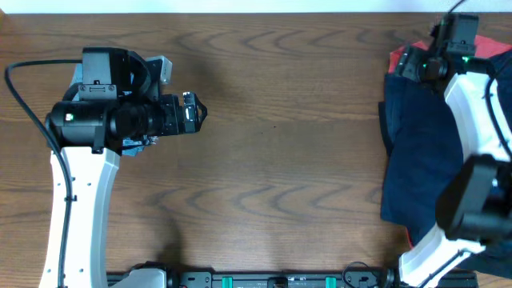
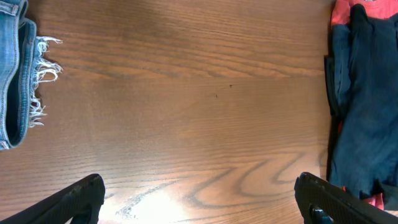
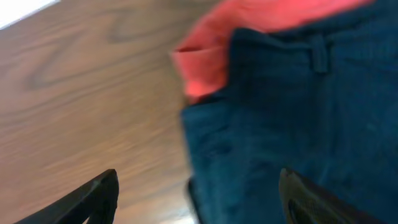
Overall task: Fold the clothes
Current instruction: 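Reach the right gripper to the navy shorts on the right stack and grasp, then pull the navy shorts leftward with the right gripper and lay them flat center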
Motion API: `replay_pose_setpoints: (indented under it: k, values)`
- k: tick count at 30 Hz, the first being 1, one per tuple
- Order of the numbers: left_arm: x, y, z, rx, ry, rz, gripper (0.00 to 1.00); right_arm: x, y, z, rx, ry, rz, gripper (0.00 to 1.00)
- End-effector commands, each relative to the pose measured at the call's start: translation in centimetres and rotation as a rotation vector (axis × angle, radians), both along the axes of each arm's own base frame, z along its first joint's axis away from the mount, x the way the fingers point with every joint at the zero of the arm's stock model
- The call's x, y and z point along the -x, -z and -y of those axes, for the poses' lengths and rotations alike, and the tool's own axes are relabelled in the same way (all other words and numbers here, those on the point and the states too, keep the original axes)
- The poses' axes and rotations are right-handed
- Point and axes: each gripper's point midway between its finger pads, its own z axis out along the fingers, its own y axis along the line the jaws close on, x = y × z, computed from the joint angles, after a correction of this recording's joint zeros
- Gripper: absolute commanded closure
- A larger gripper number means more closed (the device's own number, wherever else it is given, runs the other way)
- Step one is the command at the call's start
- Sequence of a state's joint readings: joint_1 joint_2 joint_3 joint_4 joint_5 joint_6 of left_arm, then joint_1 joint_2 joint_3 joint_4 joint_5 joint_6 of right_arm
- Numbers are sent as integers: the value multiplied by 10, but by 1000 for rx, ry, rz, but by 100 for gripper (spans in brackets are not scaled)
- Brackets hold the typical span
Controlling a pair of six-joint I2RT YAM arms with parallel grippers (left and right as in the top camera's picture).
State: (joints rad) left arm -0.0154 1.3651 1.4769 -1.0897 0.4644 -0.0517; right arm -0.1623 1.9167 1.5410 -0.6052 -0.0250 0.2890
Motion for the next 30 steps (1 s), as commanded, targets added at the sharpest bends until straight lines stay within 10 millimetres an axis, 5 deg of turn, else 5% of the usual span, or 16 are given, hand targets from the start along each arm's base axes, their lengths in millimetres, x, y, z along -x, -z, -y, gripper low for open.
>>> replay_pose_setpoints:
  k: [1, 7, 16, 23, 30]
  values:
    - [-2, -11, 0, -13, 10, 37, 2, -4, 34, 15, -6, 68, -54, 20]
    - [-2, -10, -1, -20, 14, 41, 2, 7, 89, 32, 54, 112, -184, 27]
    - [-2, -11, -1, -25, 23, 47, 1, 20, 93, 53, 151, 169, -247, 94]
    - [-2, -11, -1, -25, 23, 48, 3, 30, 51, 91, 162, 245, -182, 99]
    - [-3, -11, -1, -25, 23, 48, 3, 39, -36, 126, 163, 291, 15, 99]
